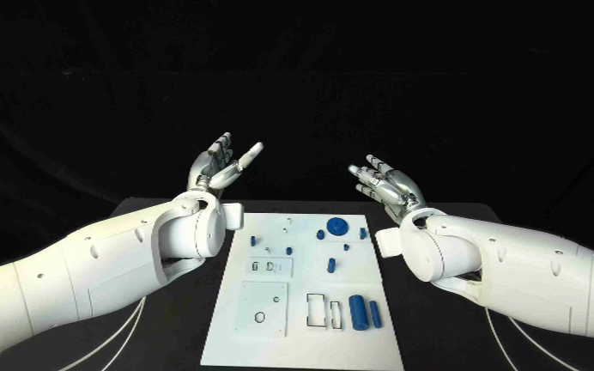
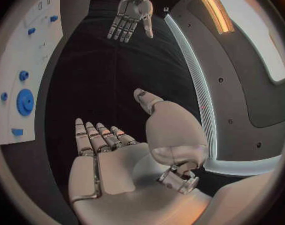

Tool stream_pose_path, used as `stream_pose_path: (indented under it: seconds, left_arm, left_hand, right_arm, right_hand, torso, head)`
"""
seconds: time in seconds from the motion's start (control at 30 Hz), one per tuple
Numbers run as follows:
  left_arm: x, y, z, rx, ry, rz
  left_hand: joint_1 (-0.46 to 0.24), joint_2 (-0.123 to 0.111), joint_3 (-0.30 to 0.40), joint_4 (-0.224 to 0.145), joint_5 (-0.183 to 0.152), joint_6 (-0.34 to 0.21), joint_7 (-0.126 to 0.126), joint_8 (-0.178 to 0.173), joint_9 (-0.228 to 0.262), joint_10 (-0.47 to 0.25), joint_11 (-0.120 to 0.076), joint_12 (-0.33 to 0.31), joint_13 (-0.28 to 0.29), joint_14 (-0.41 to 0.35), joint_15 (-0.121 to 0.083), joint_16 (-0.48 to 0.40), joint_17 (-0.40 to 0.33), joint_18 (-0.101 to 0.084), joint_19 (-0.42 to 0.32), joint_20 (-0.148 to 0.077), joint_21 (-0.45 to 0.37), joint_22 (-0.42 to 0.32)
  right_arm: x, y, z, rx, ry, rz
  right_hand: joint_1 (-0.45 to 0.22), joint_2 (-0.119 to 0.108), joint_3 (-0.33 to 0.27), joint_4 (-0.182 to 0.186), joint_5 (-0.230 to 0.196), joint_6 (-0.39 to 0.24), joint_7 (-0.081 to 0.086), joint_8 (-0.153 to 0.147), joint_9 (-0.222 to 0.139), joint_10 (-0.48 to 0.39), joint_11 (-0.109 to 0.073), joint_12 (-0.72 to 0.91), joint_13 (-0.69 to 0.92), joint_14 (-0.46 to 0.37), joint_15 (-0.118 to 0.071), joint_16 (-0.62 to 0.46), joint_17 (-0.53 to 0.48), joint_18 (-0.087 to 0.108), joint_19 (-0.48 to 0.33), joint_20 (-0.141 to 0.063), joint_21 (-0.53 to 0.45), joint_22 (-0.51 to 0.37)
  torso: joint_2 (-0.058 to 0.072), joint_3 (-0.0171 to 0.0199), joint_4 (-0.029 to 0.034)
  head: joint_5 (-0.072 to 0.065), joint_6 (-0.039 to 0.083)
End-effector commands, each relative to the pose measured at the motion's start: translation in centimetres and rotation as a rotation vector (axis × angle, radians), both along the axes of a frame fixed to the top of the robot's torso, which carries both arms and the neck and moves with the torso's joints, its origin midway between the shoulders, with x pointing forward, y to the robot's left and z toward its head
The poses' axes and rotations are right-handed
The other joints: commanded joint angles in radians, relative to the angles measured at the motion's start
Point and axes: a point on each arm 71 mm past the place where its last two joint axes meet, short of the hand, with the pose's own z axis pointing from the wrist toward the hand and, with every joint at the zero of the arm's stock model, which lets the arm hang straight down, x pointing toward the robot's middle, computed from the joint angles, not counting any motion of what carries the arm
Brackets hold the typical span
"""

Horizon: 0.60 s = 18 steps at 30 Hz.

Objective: Assemble the parts on the task board

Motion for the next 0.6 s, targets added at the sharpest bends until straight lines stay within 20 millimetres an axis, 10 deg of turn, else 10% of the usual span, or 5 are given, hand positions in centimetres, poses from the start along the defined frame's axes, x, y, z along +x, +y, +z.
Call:
stream_pose_path:
  seconds: [0.03,0.27,0.3,0.43,0.6]
  left_arm:
    - [0.0,-0.4,0.3,-0.038,-0.028,-0.048]
    - [-0.6,0.5,0.6,-0.026,-0.055,-0.062]
    - [-0.6,0.6,0.6,-0.025,-0.058,-0.065]
    - [-0.8,0.5,0.7,-0.029,-0.059,-0.084]
    - [-1.2,0.5,0.9,-0.037,-0.054,-0.106]
  left_hand:
    - [0.043,-0.006,0.003,0.012,0.008,0.014,0.06,0.006,0.003,0.005,0.014,0.005,0.002,0.003,0.015,0.008,0.003,0.02,0.001,0.016,0.008,0.002]
    - [0.061,0.001,0.021,0.012,0.005,0.05,0.084,0.017,0.011,0.044,0.039,0.015,0.009,0.032,0.023,0.017,0.01,0.022,0.014,0.016,0.013,0.006]
    - [0.063,0.005,0.026,0.012,0.005,0.056,0.087,0.019,0.012,0.053,0.043,0.017,0.01,0.039,0.024,0.019,0.012,0.021,0.019,0.016,0.015,0.007]
    - [0.089,0.093,0.118,0.002,-0.005,0.224,0.155,0.08,0.049,0.254,0.121,0.071,0.037,0.266,0.051,0.101,0.062,0.042,0.199,0.013,0.075,0.042]
    - [0.119,0.138,0.202,0.002,-0.007,0.397,0.156,0.147,0.089,0.514,0.126,0.127,0.053,0.495,0.03,0.185,0.109,0.071,0.419,0.01,0.155,0.078]
  right_arm:
    - [0.0,1.0,0.0,0.015,0.024,0.173]
    - [0.7,-0.2,1.4,-0.231,-0.195,0.197]
    - [0.7,-0.2,1.6,-0.255,-0.215,0.203]
    - [0.9,-0.4,2.2,-0.346,-0.285,0.218]
    - [1.0,-0.7,3.1,-0.433,-0.348,0.228]
  right_hand:
    - [0.113,0.01,0.052,-0.062,-0.042,0.087,0.178,0.032,0.021,0.127,0.005,0.032,0.016,0.142,0.001,0.043,0.027,0.03,0.087,0.002,0.037,0.02]
    - [0.194,-0.006,0.091,-0.14,-0.044,0.309,0.173,0.117,0.073,0.435,-0.018,0.107,0.048,0.447,-0.038,0.147,0.084,0.065,0.251,0.0,0.109,0.057]
    - [0.214,-0.017,0.104,-0.165,-0.044,0.418,0.166,0.16,0.098,0.592,-0.032,0.142,0.058,0.582,-0.056,0.192,0.106,0.082,0.339,-0.001,0.147,0.075]
    - [0.228,-0.026,0.122,-0.185,-0.036,0.522,0.162,0.197,0.119,0.705,-0.044,0.157,0.057,0.655,-0.074,0.214,0.114,0.101,0.451,-0.001,0.195,0.096]
    - [0.23,-0.048,0.152,-0.206,-0.022,0.622,0.158,0.218,0.132,0.782,-0.056,0.135,0.043,0.72,-0.091,0.217,0.113,0.12,0.504,-0.002,0.221,0.1]
  torso:
    - [0.0,0.0,0.0]
    - [0.018,0.0025,0.0036]
    - [0.019,0.0029,0.004]
    - [0.028,0.0065,0.0075]
    - [0.048,0.0108,0.0195]
  head:
    - [0.0,0.0]
    - [-0.005,-0.012]
    - [-0.007,-0.012]
    - [-0.01,-0.012]
    - [-0.015,-0.006]
